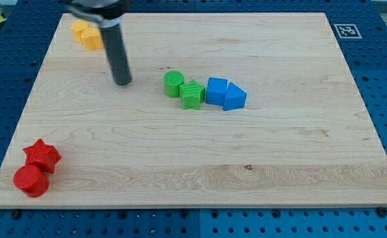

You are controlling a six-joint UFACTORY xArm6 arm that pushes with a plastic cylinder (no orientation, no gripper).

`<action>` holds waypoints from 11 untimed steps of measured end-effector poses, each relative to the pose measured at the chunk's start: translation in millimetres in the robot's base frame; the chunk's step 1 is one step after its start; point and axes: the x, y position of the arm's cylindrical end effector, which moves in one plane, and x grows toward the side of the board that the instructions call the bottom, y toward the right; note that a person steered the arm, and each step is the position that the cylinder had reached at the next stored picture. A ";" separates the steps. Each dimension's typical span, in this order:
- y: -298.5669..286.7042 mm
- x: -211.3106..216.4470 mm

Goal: Separate the red circle and the red star

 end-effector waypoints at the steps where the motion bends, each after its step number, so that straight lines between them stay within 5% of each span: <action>1: -37.5 32.5; 4: -143.9 113.3; 6: -152.6 133.1; 8: -147.0 210.0; 9: -143.1 208.1; 11: -35.3 168.5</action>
